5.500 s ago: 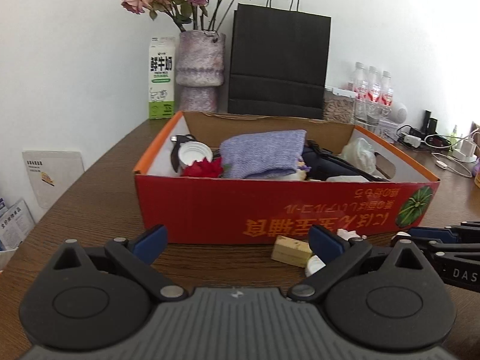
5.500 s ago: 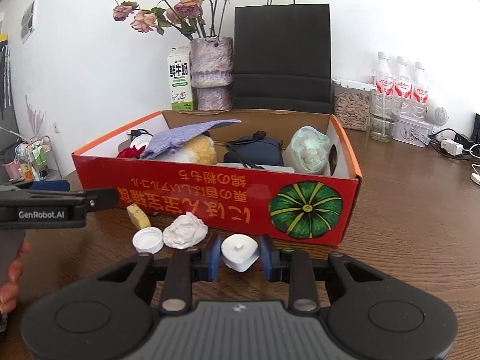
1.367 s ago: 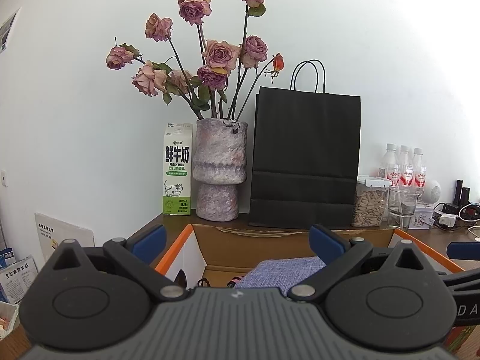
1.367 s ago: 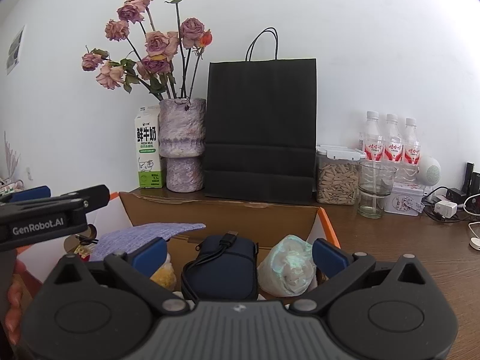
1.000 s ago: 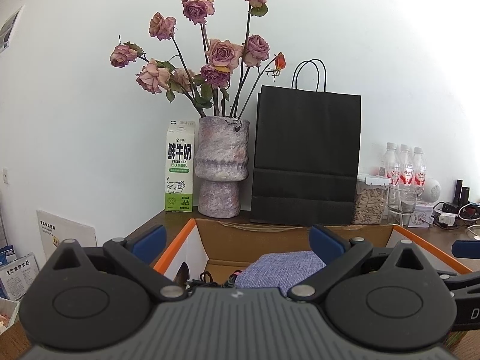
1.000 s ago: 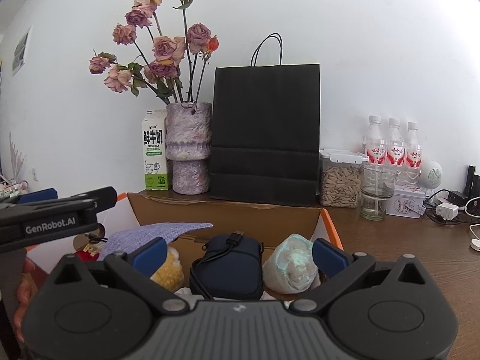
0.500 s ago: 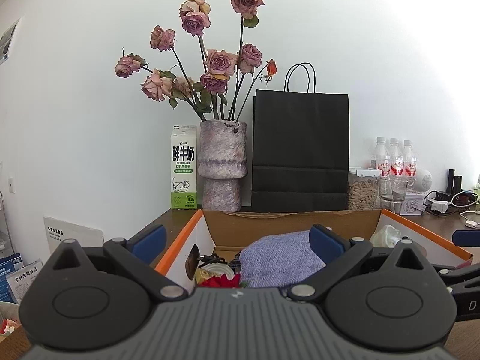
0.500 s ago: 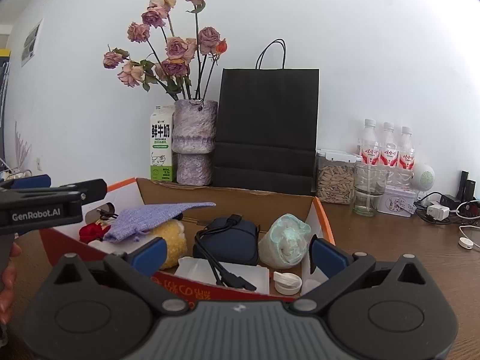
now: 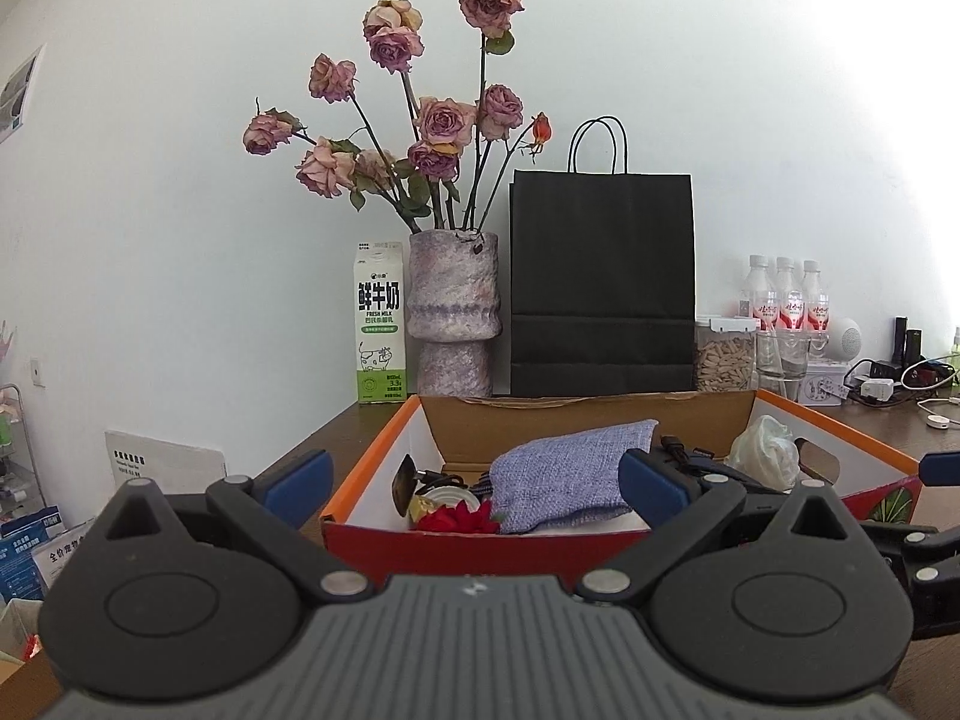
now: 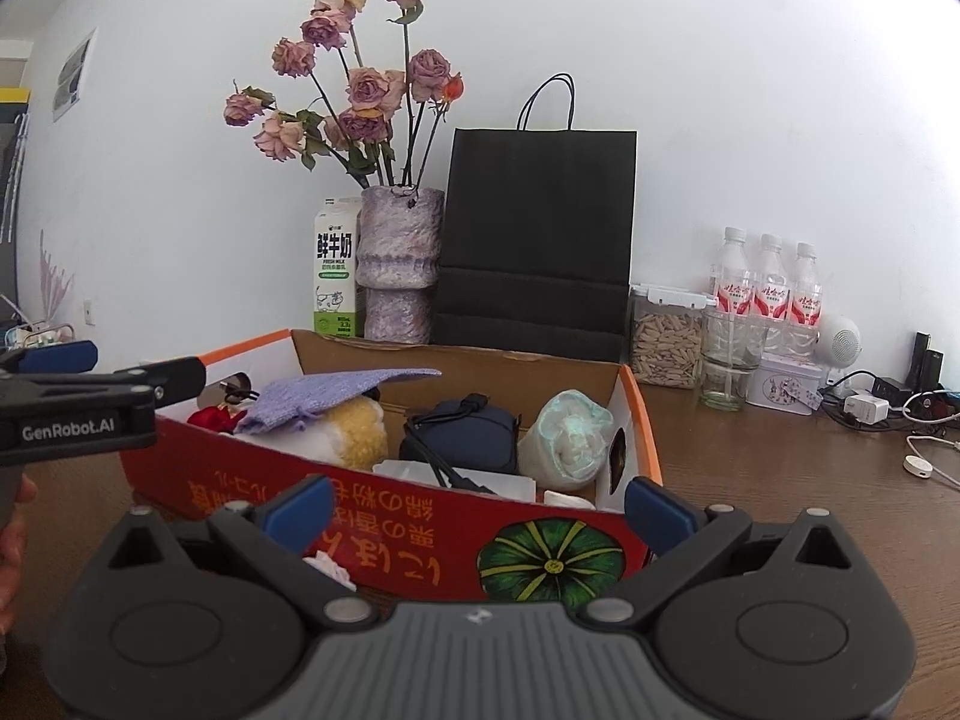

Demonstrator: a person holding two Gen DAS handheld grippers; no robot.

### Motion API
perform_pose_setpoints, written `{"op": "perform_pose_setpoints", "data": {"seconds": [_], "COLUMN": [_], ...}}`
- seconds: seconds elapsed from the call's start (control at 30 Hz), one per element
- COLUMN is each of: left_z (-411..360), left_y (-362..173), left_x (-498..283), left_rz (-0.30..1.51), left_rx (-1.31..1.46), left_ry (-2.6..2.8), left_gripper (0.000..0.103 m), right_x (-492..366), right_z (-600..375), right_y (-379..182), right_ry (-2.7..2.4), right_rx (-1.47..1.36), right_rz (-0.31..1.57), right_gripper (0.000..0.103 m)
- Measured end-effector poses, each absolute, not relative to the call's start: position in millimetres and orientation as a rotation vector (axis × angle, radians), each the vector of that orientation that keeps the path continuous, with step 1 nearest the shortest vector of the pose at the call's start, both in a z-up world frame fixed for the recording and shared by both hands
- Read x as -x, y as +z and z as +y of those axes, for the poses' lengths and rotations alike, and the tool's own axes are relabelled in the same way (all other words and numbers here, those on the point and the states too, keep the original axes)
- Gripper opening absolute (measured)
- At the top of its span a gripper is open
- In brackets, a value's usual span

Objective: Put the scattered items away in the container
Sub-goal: 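Move both open grippers back down to the remaining items on the table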

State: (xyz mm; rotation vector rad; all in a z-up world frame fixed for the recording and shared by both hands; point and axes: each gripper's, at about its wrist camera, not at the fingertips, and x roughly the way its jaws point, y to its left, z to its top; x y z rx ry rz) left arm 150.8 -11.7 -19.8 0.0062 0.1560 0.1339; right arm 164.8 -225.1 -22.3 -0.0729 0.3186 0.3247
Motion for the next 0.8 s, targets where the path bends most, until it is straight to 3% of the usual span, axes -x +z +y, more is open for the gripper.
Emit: {"op": "perform_pose_setpoints", "data": {"seconds": [0.33, 0.8], "left_z": [-22.5, -51.5], "left_y": [-20.2, -32.8], "left_x": [-134.9, -155.6], "left_rz": [0.211, 0.449], "left_rx": [-0.038, -0.122], "left_ry": [0.097, 0.003], "left_gripper": [0.103, 0.103], "right_x": [-156.5, -179.5], "right_z": [-228.1, -243.6], "right_y": [-25.1, -43.5], "right_ry": [0.330, 0.247], "right_rx": [0.069, 0.029], "right_rz": [0.384, 0.618], "right_gripper": [0.103, 0.103]}}
